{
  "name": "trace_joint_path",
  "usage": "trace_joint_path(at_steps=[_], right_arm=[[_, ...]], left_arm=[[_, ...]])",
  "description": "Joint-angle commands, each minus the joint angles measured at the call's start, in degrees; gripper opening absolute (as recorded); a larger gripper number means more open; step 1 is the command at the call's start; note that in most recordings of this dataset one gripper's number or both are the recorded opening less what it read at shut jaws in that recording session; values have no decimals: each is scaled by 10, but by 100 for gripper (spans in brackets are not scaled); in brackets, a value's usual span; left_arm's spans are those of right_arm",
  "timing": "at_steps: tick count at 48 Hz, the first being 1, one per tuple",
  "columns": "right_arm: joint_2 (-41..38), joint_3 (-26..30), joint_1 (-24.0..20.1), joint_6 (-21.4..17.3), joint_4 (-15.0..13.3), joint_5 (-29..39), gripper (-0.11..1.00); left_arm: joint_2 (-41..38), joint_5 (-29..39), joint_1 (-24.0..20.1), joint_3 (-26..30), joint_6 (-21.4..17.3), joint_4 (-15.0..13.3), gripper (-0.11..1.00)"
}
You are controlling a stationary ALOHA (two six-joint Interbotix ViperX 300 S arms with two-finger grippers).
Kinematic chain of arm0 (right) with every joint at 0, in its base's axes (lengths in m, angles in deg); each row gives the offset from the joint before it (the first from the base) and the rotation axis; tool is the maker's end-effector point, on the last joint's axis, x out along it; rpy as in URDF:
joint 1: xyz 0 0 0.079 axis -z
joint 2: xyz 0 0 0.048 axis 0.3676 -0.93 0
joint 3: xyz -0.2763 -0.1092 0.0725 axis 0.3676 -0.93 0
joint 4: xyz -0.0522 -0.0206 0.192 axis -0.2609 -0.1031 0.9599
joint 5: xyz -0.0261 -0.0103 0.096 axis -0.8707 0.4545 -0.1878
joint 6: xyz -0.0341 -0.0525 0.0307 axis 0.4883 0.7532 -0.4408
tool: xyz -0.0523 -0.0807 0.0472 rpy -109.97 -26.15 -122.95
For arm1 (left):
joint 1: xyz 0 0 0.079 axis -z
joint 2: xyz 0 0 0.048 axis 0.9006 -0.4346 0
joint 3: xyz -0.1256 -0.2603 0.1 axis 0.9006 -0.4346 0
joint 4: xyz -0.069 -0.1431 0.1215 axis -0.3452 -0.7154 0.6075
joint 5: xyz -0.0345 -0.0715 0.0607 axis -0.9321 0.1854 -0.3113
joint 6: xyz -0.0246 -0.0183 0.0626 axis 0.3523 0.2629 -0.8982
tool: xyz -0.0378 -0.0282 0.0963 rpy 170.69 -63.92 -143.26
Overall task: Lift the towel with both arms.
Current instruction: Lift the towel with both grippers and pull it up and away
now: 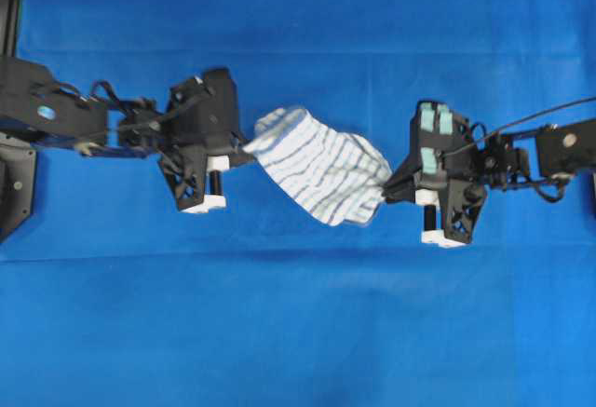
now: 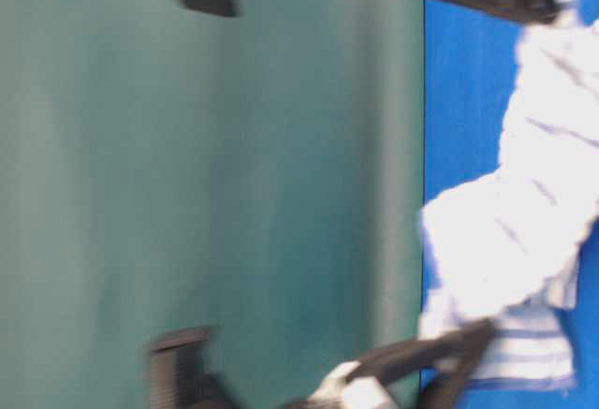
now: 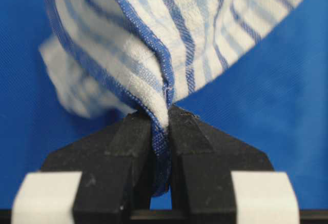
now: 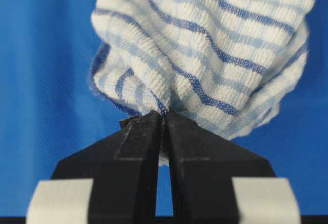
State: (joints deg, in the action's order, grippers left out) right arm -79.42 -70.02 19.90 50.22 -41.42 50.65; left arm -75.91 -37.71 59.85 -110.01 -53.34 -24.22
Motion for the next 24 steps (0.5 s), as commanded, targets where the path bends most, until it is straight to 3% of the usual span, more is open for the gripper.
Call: trace_joint_path(at_steps=[1,15,24], right_arm=[[49,26,2,3,-4,32,5],[149,84,27,4,-32,131,5],[203,134,49,4,-64,206,5]], left_arm=[[61,33,2,18,7,-2,2],[156,126,2,66,16,-2,2],[192,185,2,121,14,-2,2]])
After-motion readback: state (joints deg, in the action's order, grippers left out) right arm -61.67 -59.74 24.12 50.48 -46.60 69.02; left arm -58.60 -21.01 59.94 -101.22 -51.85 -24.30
